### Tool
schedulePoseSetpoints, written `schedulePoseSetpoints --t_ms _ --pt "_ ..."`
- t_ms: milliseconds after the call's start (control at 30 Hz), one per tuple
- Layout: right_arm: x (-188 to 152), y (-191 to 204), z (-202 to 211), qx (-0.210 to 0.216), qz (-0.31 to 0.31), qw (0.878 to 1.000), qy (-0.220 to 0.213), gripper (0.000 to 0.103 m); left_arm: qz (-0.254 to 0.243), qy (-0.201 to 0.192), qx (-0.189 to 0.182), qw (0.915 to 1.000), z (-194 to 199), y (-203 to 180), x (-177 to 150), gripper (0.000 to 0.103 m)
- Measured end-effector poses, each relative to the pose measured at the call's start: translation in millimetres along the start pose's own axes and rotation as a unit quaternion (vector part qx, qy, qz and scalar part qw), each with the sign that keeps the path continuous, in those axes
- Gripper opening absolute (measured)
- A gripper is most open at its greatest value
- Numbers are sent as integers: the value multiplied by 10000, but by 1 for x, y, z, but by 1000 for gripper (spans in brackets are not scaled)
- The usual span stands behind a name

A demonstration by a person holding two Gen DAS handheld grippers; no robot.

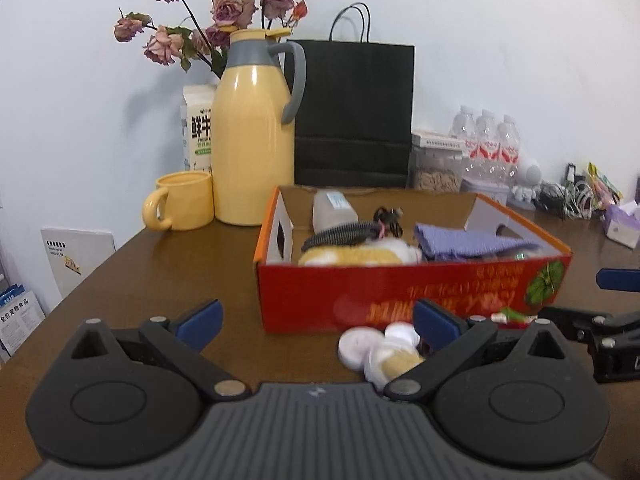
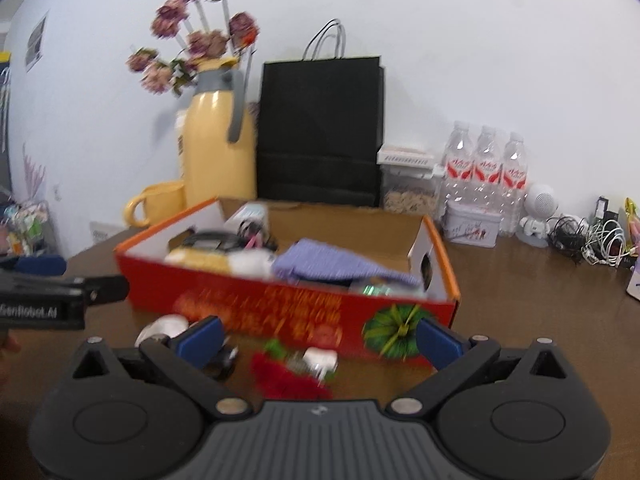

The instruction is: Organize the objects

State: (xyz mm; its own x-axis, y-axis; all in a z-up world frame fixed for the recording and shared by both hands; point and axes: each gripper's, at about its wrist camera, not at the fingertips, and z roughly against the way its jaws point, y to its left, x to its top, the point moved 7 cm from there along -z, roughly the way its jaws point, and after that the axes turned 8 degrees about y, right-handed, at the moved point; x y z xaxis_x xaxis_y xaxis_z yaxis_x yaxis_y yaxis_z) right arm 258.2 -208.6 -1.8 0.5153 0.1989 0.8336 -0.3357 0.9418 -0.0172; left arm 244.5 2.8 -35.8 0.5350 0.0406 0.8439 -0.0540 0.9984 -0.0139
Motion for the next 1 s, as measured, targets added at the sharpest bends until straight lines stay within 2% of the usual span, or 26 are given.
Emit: schedulePoseSetpoints --t_ms 200,300,367,400,467,700,833,1000 --pt "-26 17 5 106 195 9992 330 101 -61 175 -52 9998 7 2 -14 103" --pt "-35 24 2 175 270 9981 522 93 -69 259 -87 9996 8 3 -21 103" --pt "-38 29 -1 245 302 9973 626 77 -55 310 -123 9994 7 3 -25 103" --pt "-40 32 -2 295 310 9968 679 72 -48 325 -125 9994 7 4 -27 103" --pt "-43 36 -6 392 299 9957 779 55 -39 358 -121 9993 5 5 -30 103" --pt "-47 48 -20 530 311 9931 1002 32 24 403 -213 9990 2 6 -34 103" --pt "-48 50 -19 576 347 9930 967 9 45 434 -232 9988 1 5 -35 103" --pt "-47 47 -19 552 278 9935 953 4 48 429 -242 9988 0 5 -35 103"
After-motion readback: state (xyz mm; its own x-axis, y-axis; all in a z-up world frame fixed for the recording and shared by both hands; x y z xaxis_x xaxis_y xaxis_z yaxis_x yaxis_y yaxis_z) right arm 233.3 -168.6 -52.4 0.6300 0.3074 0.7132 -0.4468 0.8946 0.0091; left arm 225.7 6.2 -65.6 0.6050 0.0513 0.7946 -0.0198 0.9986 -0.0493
